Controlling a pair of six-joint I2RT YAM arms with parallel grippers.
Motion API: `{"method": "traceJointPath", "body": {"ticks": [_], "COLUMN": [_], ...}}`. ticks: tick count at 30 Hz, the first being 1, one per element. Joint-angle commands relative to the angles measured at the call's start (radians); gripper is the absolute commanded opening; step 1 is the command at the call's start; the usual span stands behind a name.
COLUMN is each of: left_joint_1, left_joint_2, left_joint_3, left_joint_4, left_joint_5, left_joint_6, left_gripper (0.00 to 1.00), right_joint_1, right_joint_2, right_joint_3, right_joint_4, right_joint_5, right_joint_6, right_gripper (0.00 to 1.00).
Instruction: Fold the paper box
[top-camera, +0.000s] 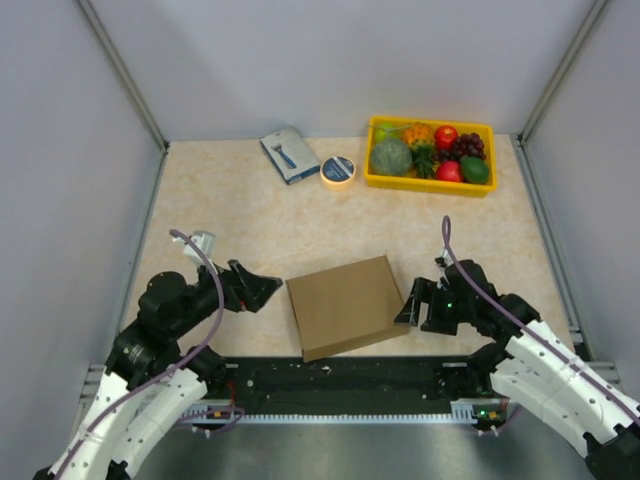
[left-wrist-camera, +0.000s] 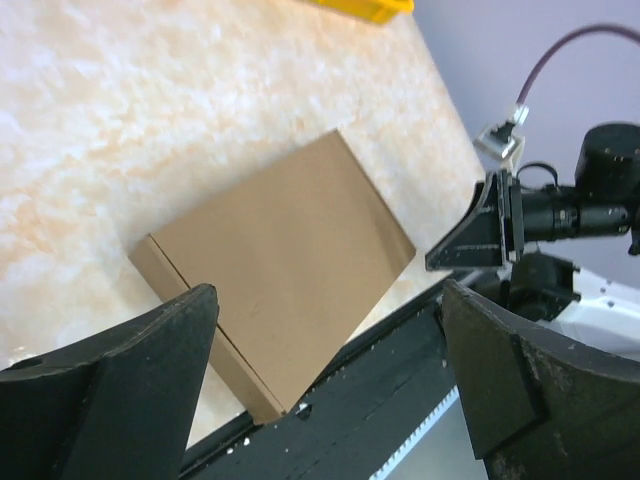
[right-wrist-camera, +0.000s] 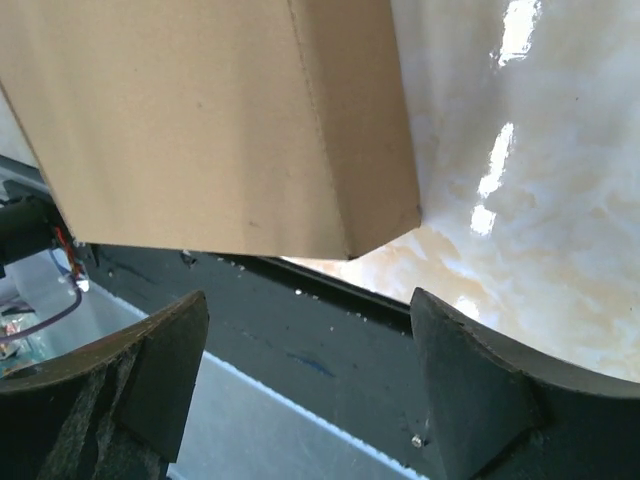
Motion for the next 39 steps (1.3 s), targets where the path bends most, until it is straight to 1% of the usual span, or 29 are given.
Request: {"method": "traceJointPath", "body": {"ticks": [1, 2, 5, 6, 7, 9, 10, 12, 16, 17, 19, 20, 22, 23, 24, 25, 26, 27, 28, 29, 30, 31, 32, 33, 34, 35, 36, 37, 39], "left_joint_1": [0.0, -0.001, 0.0, 0.0, 0.0, 0.0, 0.0, 0.0, 0.0, -0.001, -0.004, -0.01, -0.033, -0.036, -0.038, -0.036, -0.038, -0.038, -0.038, -0.038, -0.042, -0.05, -0.065, -0.123, -0.165, -0.209, -0.287, -0.321, -0.409], "left_joint_2": [0.014, 0.037, 0.114, 0.137, 0.158, 0.215, 0.229, 0.254, 0.263, 0.284, 0.319, 0.361, 0.396, 0.424, 0.438, 0.448, 0.47, 0.479, 0.493, 0.499, 0.504, 0.522, 0.534, 0.551, 0.607, 0.651, 0.7, 0.806, 0.917], "left_joint_3": [0.057, 0.048, 0.0, -0.026, -0.035, -0.06, -0.061, -0.063, -0.094, -0.097, -0.084, -0.057, -0.025, 0.006, 0.017, 0.031, 0.052, 0.057, 0.06, 0.06, 0.055, 0.051, 0.057, 0.069, 0.121, 0.152, 0.19, 0.269, 0.354], "left_joint_4": [-0.121, -0.083, -0.01, 0.047, 0.072, 0.149, 0.163, 0.178, 0.276, 0.277, 0.258, 0.208, 0.147, 0.102, 0.082, 0.074, 0.073, 0.085, 0.097, 0.131, 0.149, 0.163, 0.166, 0.151, 0.136, 0.122, 0.072, 0.045, -0.019], "left_joint_5": [-0.1, -0.094, -0.049, -0.037, -0.011, 0.02, 0.029, 0.027, 0.11, 0.148, 0.178, 0.178, 0.098, 0.054, -0.018, -0.04, -0.04, -0.014, -0.002, 0.01, 0.009, -0.002, -0.04, -0.09, -0.205, -0.262, -0.297, -0.381, -0.463], "left_joint_6": [-0.019, -0.022, -0.033, -0.035, -0.035, -0.028, -0.027, -0.025, 0.008, 0.014, 0.047, 0.063, 0.117, 0.132, 0.148, 0.154, 0.154, 0.153, 0.15, 0.136, 0.131, 0.13, 0.134, 0.139, 0.146, 0.165, 0.172, 0.176, 0.18], "left_gripper": [0.97, 0.96, 0.95, 0.94, 0.93, 0.91, 0.87, 0.86, 0.85, 0.85, 0.82, 0.81, 0.8, 0.8, 0.81, 0.81, 0.81, 0.81, 0.82, 0.81, 0.82, 0.81, 0.81, 0.81, 0.82, 0.83, 0.83, 0.84, 0.84], "right_joint_1": [0.009, 0.009, 0.009, 0.009, 0.01, 0.01, 0.009, 0.009, 0.009, 0.009, 0.004, -0.014, -0.057, -0.122, -0.155, -0.17, -0.161, -0.149, -0.135, -0.112, -0.073, -0.054, -0.049, -0.061, -0.083, -0.11, -0.196, -0.241, -0.339], "right_joint_2": [-0.005, 0.013, 0.088, 0.096, 0.087, 0.069, 0.062, 0.074, 0.211, 0.293, 0.366, 0.418, 0.464, 0.482, 0.527, 0.551, 0.591, 0.684, 0.752, 0.803, 0.87, 0.881, 0.885, 0.869, 0.849, 0.817, 0.782, 0.683, 0.584], "right_joint_3": [0.111, 0.114, 0.073, 0.051, 0.027, -0.03, -0.045, -0.087, -0.083, -0.041, 0.017, 0.061, 0.1, 0.127, 0.138, 0.152, 0.21, 0.25, 0.34, 0.376, 0.396, 0.393, 0.373, 0.347, 0.303, 0.284, 0.269, 0.255, 0.264], "right_joint_4": [-0.052, -0.051, 0.0, 0.042, 0.122, 0.188, 0.267, 0.343, 0.513, 0.552, 0.538, 0.543, 0.538, 0.538, 0.585, 0.622, 0.641, 0.636, 0.62, 0.618, 0.689, 0.777, 0.87, 1.037, 1.05, 1.028, 0.962, 0.793, 0.584], "right_joint_5": [-0.002, -0.005, -0.096, -0.165, -0.188, -0.207, -0.215, -0.235, -0.216, -0.213, -0.164, -0.163, -0.153, -0.153, -0.181, -0.207, -0.241, -0.259, -0.288, -0.346, -0.376, -0.4, -0.455, -0.469, -0.465, -0.428, -0.405, -0.372, -0.257], "right_joint_6": [0.023, 0.03, 0.087, 0.14, 0.17, 0.243, 0.265, 0.314, 0.305, 0.29, 0.222, 0.202, 0.118, 0.08, 0.007, -0.034, -0.122, -0.15, -0.167, -0.151, -0.116, -0.065, 0.076, 0.146, 0.197, 0.231, 0.222, 0.195, 0.057], "right_gripper": [0.81, 0.81, 0.81, 0.8, 0.8, 0.77, 0.76, 0.73, 0.72, 0.72, 0.72, 0.72, 0.74, 0.74, 0.75, 0.76, 0.77, 0.78, 0.78, 0.77, 0.77, 0.76, 0.76, 0.76, 0.76, 0.76, 0.76, 0.76, 0.77]}}
